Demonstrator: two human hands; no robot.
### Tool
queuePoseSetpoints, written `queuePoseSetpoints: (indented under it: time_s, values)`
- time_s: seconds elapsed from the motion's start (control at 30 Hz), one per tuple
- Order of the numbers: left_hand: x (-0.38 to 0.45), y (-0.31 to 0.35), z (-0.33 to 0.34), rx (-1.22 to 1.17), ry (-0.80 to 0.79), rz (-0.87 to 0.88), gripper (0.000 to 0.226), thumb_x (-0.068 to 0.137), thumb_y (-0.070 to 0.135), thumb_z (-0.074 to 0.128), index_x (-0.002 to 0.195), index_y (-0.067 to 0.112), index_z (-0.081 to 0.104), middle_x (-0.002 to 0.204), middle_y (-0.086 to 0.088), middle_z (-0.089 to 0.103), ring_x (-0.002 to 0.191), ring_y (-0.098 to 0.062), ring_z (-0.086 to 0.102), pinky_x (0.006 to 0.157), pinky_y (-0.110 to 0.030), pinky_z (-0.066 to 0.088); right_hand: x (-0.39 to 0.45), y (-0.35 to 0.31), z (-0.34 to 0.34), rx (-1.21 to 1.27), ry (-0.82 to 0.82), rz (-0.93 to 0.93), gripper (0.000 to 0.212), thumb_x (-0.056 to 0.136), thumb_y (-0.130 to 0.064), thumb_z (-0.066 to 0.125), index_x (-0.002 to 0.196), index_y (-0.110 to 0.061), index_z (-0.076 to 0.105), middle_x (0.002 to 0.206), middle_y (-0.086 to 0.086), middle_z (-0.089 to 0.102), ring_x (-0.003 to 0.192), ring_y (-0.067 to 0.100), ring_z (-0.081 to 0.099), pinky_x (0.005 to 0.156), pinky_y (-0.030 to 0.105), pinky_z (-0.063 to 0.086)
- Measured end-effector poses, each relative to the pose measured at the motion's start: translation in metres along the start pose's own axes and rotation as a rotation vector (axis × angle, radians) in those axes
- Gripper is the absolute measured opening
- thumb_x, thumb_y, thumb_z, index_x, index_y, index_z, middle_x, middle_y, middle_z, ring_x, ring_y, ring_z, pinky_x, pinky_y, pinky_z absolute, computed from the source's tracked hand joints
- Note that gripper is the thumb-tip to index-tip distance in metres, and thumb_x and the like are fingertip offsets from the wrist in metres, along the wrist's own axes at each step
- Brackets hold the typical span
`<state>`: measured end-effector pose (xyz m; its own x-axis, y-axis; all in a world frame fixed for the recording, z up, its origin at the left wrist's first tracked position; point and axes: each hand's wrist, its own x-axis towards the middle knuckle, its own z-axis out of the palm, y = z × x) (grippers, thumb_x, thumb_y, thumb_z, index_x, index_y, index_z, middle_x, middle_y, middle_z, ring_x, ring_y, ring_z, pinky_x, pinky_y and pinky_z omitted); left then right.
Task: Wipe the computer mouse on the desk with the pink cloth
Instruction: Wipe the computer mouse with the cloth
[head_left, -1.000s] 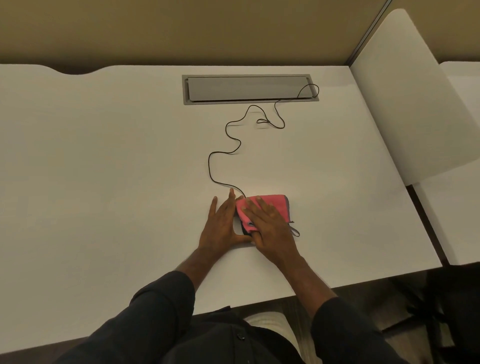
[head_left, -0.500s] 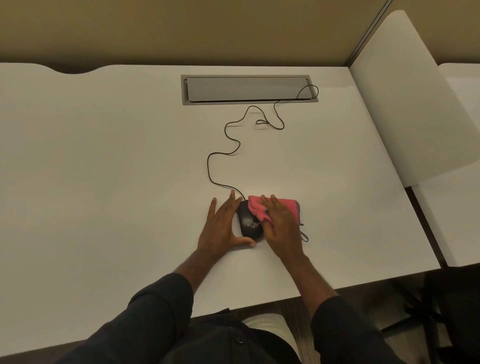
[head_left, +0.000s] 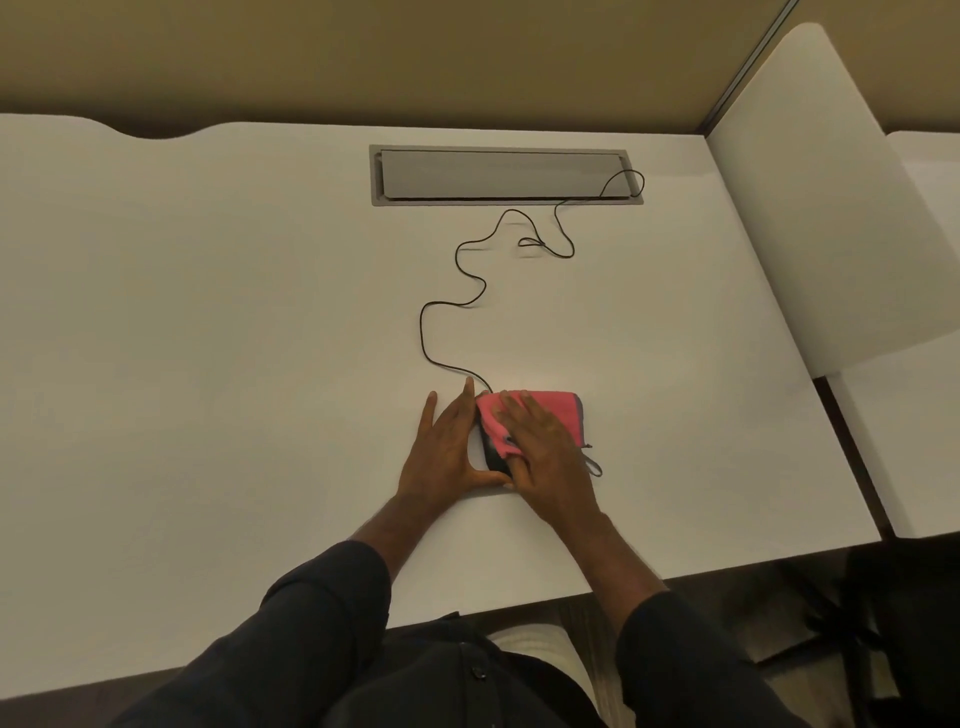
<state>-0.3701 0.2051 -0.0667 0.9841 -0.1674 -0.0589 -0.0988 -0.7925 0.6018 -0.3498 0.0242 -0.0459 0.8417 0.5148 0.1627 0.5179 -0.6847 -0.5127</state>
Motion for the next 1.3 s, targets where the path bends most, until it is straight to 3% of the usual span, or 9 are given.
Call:
queuePoseSetpoints:
  time_s: [0.23, 0.7, 0.93, 1.2, 1.3]
  values:
    - [-0.002, 0.001, 0.0, -0.026, 0.021, -0.018, 0.124, 0.059, 0.097, 0.041, 0.155, 0.02, 0.021, 0.162, -0.006, 0.021, 0.149, -0.017, 0.022, 0.122, -0.051, 0.002, -0.032, 0.01, -0.004, -0.018, -0.036, -0.106, 0.067, 0.093, -0.011, 0.053, 0.153, -0.026, 0.026, 0.159, -0.008, 0.026, 0.147, 0.018, 0.024, 0.122, 0.036, 0.012]
    - [0.0, -0.004, 0.002, 0.024, 0.017, -0.005, 0.126, 0.059, 0.091, 0.056, 0.153, 0.013, 0.026, 0.161, -0.005, 0.027, 0.149, -0.014, 0.02, 0.123, -0.046, -0.003, -0.018, 0.029, -0.017, -0.003, 0.061, 0.022, 0.052, 0.091, -0.005, 0.053, 0.142, -0.007, 0.047, 0.148, 0.004, 0.046, 0.143, 0.02, 0.034, 0.114, 0.049, 0.031]
    - [0.001, -0.003, 0.002, 0.018, 0.008, -0.002, 0.126, 0.058, 0.092, 0.055, 0.154, 0.015, 0.024, 0.161, -0.004, 0.027, 0.149, -0.015, 0.022, 0.123, -0.046, -0.004, 0.015, 0.025, -0.012, 0.018, 0.011, 0.076, 0.049, 0.097, -0.019, 0.05, 0.145, -0.012, 0.045, 0.148, 0.002, 0.046, 0.142, 0.017, 0.034, 0.115, 0.048, 0.029]
    - [0.0, -0.001, 0.001, 0.029, 0.001, 0.015, 0.121, 0.064, 0.091, 0.05, 0.154, 0.016, 0.023, 0.161, -0.004, 0.025, 0.149, -0.016, 0.021, 0.123, -0.047, -0.004, -0.003, 0.021, -0.006, -0.026, -0.016, -0.077, 0.07, 0.092, -0.014, 0.053, 0.154, -0.026, 0.022, 0.158, -0.005, 0.028, 0.147, 0.018, 0.024, 0.119, 0.046, 0.021]
    - [-0.001, 0.0, 0.001, 0.019, 0.027, 0.012, 0.12, 0.063, 0.093, 0.05, 0.153, 0.018, 0.026, 0.16, -0.002, 0.028, 0.149, -0.013, 0.022, 0.123, -0.047, -0.002, -0.019, 0.015, -0.005, -0.07, -0.05, -0.138, 0.068, 0.091, -0.014, 0.054, 0.153, -0.022, 0.027, 0.158, -0.002, 0.028, 0.148, 0.02, 0.022, 0.121, 0.044, 0.016]
